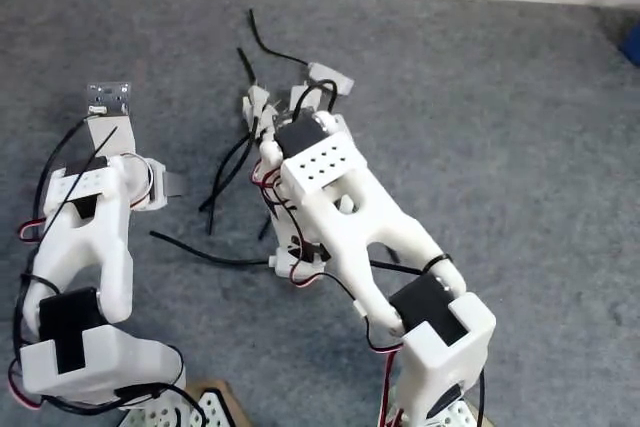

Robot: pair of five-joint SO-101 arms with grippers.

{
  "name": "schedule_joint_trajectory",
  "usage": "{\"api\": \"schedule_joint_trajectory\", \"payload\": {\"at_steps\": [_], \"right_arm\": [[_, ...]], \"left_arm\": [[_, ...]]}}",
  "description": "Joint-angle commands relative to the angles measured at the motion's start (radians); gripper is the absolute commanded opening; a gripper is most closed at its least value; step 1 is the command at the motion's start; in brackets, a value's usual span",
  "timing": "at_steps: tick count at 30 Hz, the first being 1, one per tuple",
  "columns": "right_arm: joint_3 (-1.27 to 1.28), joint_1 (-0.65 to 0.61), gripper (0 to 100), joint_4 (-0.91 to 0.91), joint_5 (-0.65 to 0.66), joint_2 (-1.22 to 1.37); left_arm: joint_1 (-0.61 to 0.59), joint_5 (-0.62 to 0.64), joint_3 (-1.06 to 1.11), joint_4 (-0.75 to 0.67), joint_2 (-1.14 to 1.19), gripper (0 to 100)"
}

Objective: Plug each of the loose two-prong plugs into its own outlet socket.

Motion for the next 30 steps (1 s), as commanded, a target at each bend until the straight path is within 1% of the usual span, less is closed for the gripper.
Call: {"api": "schedule_joint_trajectory", "payload": {"at_steps": [1, 8, 16, 27, 30], "right_arm": [[0.001, -0.007, 1.6, 0.021, -0.005, -0.038], [-0.001, -0.007, 1.6, 0.018, -0.006, -0.027], [-0.038, -0.005, 1.6, 0.021, -0.005, 0.111], [-0.064, -0.004, 1.6, 0.021, -0.012, 0.056], [-0.062, 0.035, 1.6, 0.019, -0.003, 0.058]], "left_arm": [[0.015, 0.011, -0.002, -0.014, -0.002, 35], [0.012, 0.011, -0.002, -0.014, -0.002, 35], [0.012, 0.011, -0.002, -0.012, -0.004, 35], [0.012, 0.011, -0.002, -0.012, -0.004, 35], [0.010, 0.011, -0.002, -0.012, -0.004, 35]]}}
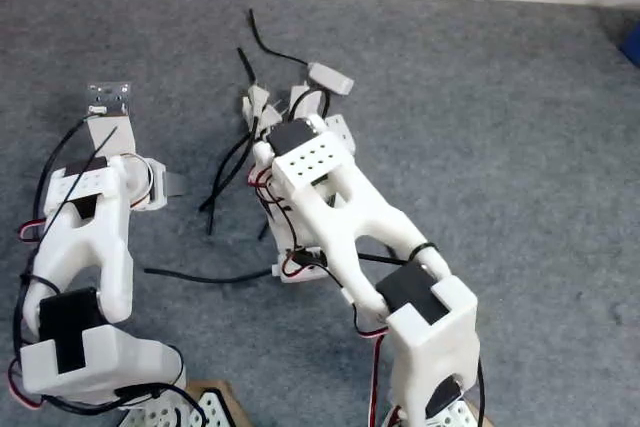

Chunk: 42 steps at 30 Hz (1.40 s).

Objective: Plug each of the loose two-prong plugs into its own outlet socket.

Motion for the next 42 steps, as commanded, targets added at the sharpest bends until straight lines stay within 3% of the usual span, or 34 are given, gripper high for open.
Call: {"api": "schedule_joint_trajectory", "payload": {"at_steps": [1, 15, 28, 35, 42], "right_arm": [[-0.028, 0.051, 1.6, 0.013, -0.002, -0.058], [-0.018, 0.073, 1.1, -0.073, 0.095, 0.151], [0.064, 0.070, 1.1, -0.193, 0.118, 0.159], [0.067, 0.071, 1.9, -0.143, 0.098, 0.150], [-0.113, 0.071, 19.0, 0.012, 0.089, 0.077]], "left_arm": [[0.010, 0.011, -0.002, -0.012, -0.004, 35], [0.008, 0.011, -0.010, -0.009, -0.016, 35], [-0.030, 0.009, -0.028, -0.008, -0.018, 35], [-0.030, 0.009, -0.028, -0.008, -0.018, 35], [-0.024, 0.009, -0.028, -0.008, -0.016, 35]]}}
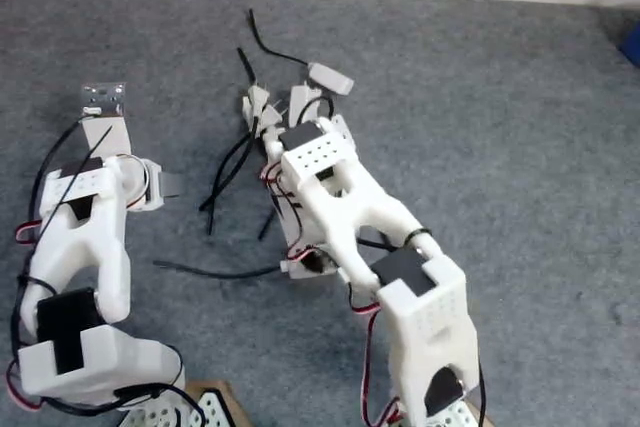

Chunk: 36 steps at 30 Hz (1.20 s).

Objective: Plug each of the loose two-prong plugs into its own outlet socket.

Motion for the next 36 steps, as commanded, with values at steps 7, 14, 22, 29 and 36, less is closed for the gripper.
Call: {"api": "schedule_joint_trajectory", "payload": {"at_steps": [7, 14, 22, 29, 36], "right_arm": [[-0.148, 0.008, 22.4, 0.059, -0.005, -0.186], [-0.148, 0.013, 22.4, 0.021, 0.124, -0.358], [-0.147, 0.127, 22.4, 0.044, 0.239, -0.602], [0.061, 0.179, 22.4, 0.062, 0.350, -0.774], [0.524, 0.406, 22.4, -0.081, 0.494, -1.015]], "left_arm": [[-0.005, 0.008, -0.028, -0.008, -0.015, 35], [0.007, 0.003, -0.028, -0.002, -0.015, 35], [0.033, -0.035, -0.209, 0.242, -0.015, 35], [0.133, -0.035, -0.366, 0.428, -0.016, 35], [0.329, -0.094, -0.579, 0.690, -0.005, 35]]}}
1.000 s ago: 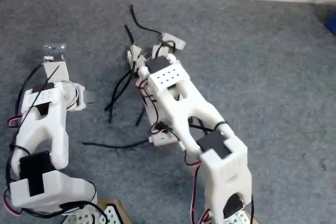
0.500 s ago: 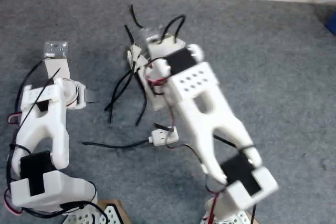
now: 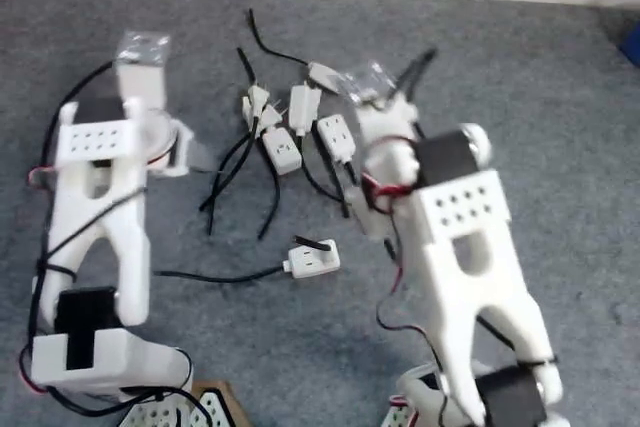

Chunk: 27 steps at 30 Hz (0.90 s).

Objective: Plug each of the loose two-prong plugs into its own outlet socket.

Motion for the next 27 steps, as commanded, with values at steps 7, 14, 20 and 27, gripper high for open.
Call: {"api": "schedule_joint_trajectory", "payload": {"at_steps": [7, 14, 20, 27], "right_arm": [[0.656, 0.156, 22.4, -0.470, -0.020, -0.329], [0.828, 0.156, 22.4, -0.642, -0.075, -0.348], [0.828, 0.160, 22.4, -0.645, -0.114, -0.346], [0.831, 0.160, 22.4, -0.668, -0.117, -0.344]], "left_arm": [[0.349, -0.153, -0.058, 0.178, -0.005, 35], [0.515, -0.190, 0.010, 0.129, 0.056, 35], [0.568, -0.210, 0.018, 0.092, 0.265, 35], [0.582, -0.212, -0.033, 0.089, 0.401, 35]]}}
